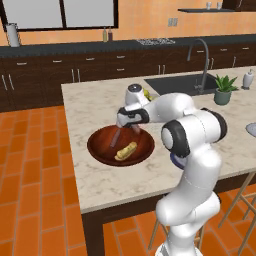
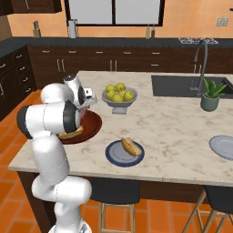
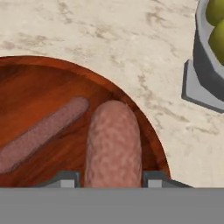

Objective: Place one bun and one sausage from the bowl on each plate.

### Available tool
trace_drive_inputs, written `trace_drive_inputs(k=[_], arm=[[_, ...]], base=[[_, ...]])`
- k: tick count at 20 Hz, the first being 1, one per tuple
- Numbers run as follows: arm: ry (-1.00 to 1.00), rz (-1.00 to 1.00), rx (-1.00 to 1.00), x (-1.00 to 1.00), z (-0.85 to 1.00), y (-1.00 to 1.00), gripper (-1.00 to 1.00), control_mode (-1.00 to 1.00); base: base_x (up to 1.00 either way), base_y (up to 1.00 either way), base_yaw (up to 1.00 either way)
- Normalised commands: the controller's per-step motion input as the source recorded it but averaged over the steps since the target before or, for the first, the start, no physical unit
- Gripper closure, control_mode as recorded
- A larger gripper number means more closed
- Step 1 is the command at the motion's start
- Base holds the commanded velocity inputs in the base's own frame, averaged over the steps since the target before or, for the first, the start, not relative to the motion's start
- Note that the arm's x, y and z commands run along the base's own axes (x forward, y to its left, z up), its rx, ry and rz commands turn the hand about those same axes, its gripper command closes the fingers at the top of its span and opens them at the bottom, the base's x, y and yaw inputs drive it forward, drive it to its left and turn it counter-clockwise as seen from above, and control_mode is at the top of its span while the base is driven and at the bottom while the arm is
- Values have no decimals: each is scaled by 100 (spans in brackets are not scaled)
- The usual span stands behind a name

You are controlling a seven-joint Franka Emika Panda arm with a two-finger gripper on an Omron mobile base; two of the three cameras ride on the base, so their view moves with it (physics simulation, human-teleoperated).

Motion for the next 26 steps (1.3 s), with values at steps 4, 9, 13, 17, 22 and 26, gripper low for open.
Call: trace_drive_inputs(k=[4, 9, 13, 17, 22, 26], arm=[[0, 15, 7, -100, 61, -86, 100, -100], [2, 25, 23, -100, 29, -100, 100, -100], [15, 25, 15, -93, 0, -89, 100, -100], [37, 3, -1, -15, -49, -88, 100, -100], [30, -4, -5, -10, -69, -60, 100, -100], [1, -3, 0, 0, -47, -41, 100, -100]], base=[[0, 0, 0], [0, 0, 0], [0, 0, 0], [0, 0, 0], [0, 0, 0], [0, 0, 0]])
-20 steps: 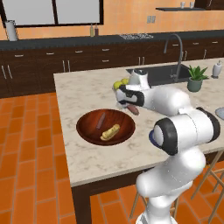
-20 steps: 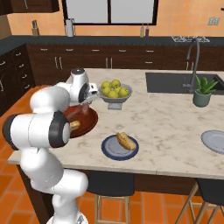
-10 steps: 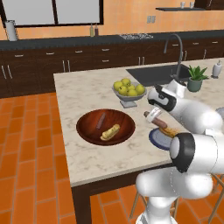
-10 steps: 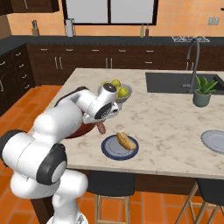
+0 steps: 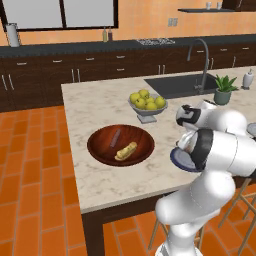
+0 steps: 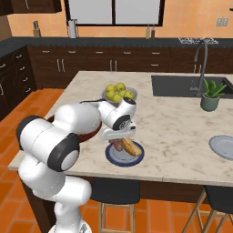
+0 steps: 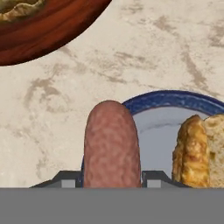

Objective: Place one bun and one sausage from the bowl on each plate.

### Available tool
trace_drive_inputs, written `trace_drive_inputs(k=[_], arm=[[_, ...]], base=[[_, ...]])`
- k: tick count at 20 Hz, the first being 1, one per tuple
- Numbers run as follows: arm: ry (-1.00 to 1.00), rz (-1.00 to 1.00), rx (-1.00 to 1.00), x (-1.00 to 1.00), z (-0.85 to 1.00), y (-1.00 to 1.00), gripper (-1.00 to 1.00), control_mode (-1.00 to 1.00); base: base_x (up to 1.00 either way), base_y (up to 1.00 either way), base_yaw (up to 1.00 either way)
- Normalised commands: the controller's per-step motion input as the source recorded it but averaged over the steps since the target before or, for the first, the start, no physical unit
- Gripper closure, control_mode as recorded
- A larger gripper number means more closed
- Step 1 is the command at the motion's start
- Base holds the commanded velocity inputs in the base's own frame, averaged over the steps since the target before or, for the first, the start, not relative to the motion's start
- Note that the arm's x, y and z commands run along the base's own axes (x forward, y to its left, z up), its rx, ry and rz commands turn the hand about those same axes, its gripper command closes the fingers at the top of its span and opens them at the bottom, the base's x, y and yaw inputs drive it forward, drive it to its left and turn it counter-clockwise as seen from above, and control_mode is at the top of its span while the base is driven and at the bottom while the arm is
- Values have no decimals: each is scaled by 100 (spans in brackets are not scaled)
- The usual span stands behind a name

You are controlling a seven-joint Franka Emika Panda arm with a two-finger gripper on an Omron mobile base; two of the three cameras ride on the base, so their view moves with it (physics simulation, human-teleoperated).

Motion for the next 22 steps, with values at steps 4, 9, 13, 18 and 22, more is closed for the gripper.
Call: trace_drive_inputs(k=[4, 9, 13, 18, 22], arm=[[1, 0, -8, 3, -36, -24, 100, -100], [1, 0, -8, -3, -31, -5, 100, -100], [2, 0, 0, -9, -15, -1, -100, -100], [1, 0, 0, -6, -1, 0, -100, -100], [-1, 0, 0, 0, 0, -7, -100, -100]], base=[[0, 0, 0], [0, 0, 0], [0, 0, 0], [0, 0, 0], [0, 0, 0]])
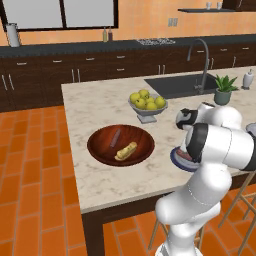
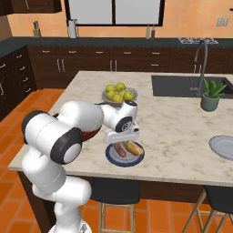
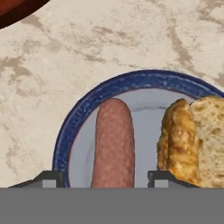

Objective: Place one bun and one sausage from the bowl on each plate.

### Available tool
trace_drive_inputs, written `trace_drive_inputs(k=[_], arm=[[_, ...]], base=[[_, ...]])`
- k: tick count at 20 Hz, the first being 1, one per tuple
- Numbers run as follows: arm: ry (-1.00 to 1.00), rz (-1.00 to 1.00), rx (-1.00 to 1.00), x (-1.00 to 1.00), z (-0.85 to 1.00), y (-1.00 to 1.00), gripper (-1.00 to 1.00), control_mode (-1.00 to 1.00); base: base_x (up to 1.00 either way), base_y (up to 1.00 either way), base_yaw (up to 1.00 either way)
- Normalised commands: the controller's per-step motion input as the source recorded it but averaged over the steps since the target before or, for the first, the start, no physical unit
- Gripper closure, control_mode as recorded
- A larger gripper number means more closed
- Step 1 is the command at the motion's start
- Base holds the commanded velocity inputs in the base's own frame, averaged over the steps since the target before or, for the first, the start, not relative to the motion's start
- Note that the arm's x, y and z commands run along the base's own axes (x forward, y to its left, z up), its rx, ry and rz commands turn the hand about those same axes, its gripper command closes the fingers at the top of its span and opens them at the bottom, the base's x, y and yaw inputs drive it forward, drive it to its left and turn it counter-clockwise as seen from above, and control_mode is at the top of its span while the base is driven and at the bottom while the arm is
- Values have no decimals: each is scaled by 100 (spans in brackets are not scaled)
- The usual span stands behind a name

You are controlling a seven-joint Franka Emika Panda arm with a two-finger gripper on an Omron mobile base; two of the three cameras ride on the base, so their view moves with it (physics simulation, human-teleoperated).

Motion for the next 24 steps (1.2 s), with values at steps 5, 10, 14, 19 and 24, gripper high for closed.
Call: trace_drive_inputs(k=[5, 10, 14, 19, 24], arm=[[-1, 0, -2, -5, 7, -2, -100, -100], [4, -4, -3, -21, 43, 15, -100, -100], [2, -2, -12, -19, 89, 39, -100, -100], [15, -16, -2, -1, 83, 48, -100, -100], [18, -40, -12, 16, 38, 86, -100, -100]], base=[[0, 0, 0], [0, 0, 0], [0, 0, 0], [0, 0, 0], [0, 0, 0]])
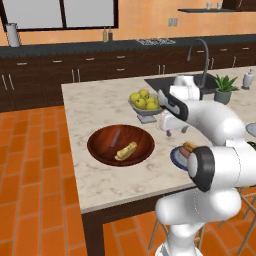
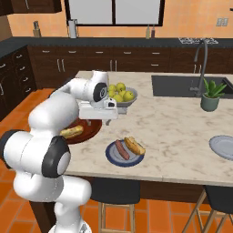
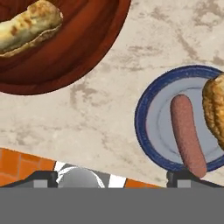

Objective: Place one bun and one sausage from the bowl on each plate.

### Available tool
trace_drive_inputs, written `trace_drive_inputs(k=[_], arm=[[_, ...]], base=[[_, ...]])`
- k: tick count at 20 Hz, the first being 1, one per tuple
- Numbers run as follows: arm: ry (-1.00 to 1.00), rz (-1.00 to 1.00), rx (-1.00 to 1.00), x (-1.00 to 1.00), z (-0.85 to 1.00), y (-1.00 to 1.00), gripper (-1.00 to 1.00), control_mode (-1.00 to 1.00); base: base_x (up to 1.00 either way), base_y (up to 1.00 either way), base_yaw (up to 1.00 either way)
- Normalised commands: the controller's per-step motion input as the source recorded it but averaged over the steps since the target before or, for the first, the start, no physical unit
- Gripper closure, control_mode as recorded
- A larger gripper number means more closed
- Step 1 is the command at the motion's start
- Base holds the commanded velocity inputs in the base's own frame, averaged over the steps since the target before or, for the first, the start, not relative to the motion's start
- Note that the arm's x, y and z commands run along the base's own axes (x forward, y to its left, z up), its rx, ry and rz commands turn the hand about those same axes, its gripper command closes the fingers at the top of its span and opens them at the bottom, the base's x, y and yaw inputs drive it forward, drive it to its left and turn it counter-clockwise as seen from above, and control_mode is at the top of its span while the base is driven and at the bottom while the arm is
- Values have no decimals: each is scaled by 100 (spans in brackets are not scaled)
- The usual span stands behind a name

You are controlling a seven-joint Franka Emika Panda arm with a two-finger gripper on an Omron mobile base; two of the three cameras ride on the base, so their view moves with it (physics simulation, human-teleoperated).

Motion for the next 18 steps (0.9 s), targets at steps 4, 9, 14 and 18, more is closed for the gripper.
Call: trace_drive_inputs(k=[4, 9, 14, 18], arm=[[7, -42, -4, 51, -6, 79, -100, -100], [13, -35, -18, 40, -6, 100, -100, -100], [8, -3, 6, 44, -34, 76, -100, -100], [-3, -2, 0, 41, -66, 64, -100, -100]], base=[[0, 0, 0], [0, 0, 0], [0, 0, 0], [0, 0, 0]])
